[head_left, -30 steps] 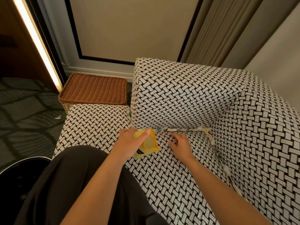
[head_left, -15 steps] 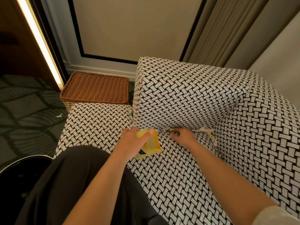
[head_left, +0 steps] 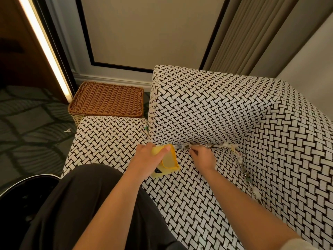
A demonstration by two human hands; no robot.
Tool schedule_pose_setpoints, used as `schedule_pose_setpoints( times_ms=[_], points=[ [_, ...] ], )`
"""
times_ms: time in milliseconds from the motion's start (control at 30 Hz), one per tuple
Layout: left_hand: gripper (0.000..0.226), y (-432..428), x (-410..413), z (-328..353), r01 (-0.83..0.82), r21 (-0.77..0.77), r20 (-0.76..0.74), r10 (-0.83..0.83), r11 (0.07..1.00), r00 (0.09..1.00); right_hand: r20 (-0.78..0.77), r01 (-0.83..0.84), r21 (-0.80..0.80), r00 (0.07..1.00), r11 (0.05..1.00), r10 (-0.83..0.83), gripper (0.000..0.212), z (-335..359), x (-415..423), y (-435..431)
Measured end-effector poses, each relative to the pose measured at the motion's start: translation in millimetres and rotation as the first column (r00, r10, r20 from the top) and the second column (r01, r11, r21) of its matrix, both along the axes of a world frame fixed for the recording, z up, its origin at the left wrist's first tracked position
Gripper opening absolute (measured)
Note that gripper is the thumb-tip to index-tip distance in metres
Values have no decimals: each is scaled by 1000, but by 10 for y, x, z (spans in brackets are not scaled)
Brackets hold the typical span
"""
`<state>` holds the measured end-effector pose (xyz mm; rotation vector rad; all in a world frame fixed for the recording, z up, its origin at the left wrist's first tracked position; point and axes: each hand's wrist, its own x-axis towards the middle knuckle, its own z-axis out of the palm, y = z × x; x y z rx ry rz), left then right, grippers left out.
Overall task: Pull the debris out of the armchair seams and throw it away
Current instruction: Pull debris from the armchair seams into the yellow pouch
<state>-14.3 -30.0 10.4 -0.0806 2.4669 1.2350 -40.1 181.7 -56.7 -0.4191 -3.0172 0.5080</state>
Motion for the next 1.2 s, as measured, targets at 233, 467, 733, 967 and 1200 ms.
schedule_pose_setpoints(
  times_ms=[233, 467, 733, 967, 1200],
  points=[
    [63, -1, 5, 0, -6, 13, -7, 6, 1000, 1000, -130, -97, -575, 991, 812, 27, 16, 67, 170, -125],
    [61, -1, 24, -2, -2, 42, -19, 2, 999, 1000, -276, -312, -772, 949, 553, 150, 10, 504, 481, -554],
    [66, -2, 37, 5, -3, 39, -29, 4, 999, 1000, -264, -444, -587, 896, 677, 357, 17, 544, 497, -552],
    [68, -6, 24, -16, -16, 33, -3, 16, 999, 1000, -157, -67, -555, 987, 829, -26, 20, 245, 307, -108],
    [67, 22, -4, -22, -41, 11, -6, 41, 999, 999, 13, 27, -232, 1000, 972, -24, 33, -24, 7, 254]
  ],
)
